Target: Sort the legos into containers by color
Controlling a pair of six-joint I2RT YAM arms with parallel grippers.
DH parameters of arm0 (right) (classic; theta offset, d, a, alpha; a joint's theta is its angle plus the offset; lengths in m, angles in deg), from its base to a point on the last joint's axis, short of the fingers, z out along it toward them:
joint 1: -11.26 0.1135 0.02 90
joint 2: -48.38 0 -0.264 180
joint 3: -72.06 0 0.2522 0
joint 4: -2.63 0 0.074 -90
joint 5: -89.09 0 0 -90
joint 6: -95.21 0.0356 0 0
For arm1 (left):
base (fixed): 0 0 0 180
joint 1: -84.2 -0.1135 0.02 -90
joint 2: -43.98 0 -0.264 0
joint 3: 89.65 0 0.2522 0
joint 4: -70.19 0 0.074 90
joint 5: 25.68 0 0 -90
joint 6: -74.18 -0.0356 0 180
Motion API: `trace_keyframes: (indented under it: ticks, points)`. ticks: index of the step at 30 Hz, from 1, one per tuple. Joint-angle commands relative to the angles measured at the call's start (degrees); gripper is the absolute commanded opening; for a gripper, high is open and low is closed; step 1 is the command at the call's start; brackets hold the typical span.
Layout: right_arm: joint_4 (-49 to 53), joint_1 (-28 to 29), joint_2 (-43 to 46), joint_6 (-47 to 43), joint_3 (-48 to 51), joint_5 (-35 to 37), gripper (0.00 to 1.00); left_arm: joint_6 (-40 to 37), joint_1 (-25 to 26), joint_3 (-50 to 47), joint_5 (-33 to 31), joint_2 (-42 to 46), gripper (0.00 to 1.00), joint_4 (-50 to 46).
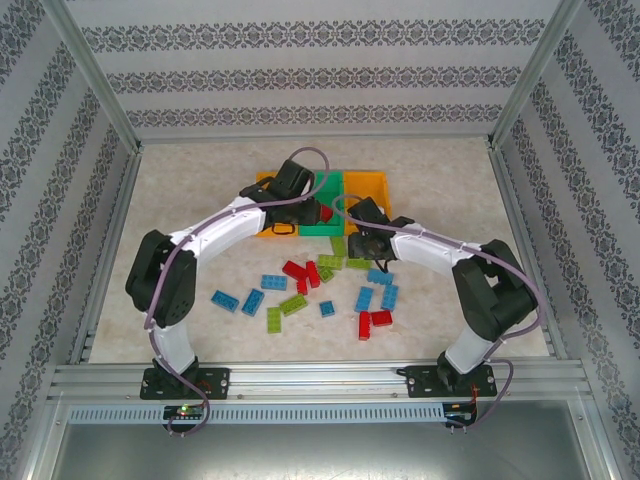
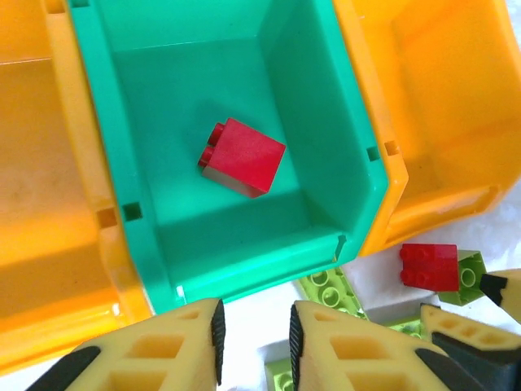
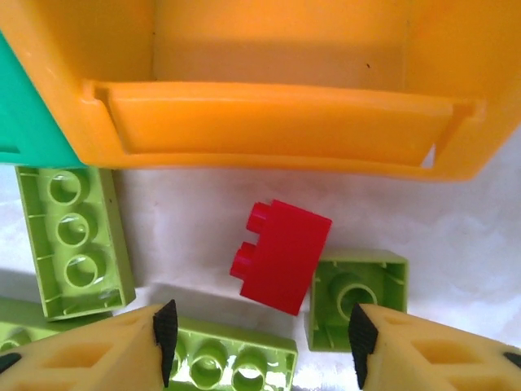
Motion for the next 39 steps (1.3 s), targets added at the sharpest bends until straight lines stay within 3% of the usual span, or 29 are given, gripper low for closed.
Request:
trace_keyframes:
  ticks: [1, 18, 23, 30, 35, 39]
  points:
    - [1.73, 0.23, -1.99, -1.73, -3.7, 0.48, 0.57, -0.37, -0.8, -2.28, -0.62, 2.43, 0.3, -0.32]
    - [5.65, 1.05, -6.52, -1.4, -6.9, 1.99, 0.51, -0.59, -1.86, -9.6, -1.89, 7.62, 0.31, 1.57]
    - [6.04, 3.89, -6.17, -1.68, -7.3, 2.5, 0.51, -0.36, -1.75, -11.87, -2.11, 10.1, 0.33, 1.97]
    - [3.89, 4.78, -0.07, 0.47, -3.56, 3.52, 0.52, -1.51, -1.86, -18.07, -2.9, 15.87, 0.56, 2.76]
    - [4.23, 4.81, 4.37, 1.32, -1.39, 4.71, 0.57, -3.49, -1.76, -22.37, 1.23, 18.56, 0.7, 3.0]
    - [3.51, 3.82, 7.05, 2.49, 0.99, 4.54, 0.6, -1.59, -0.88, -23.28, 3.57, 17.81, 0.73, 0.5]
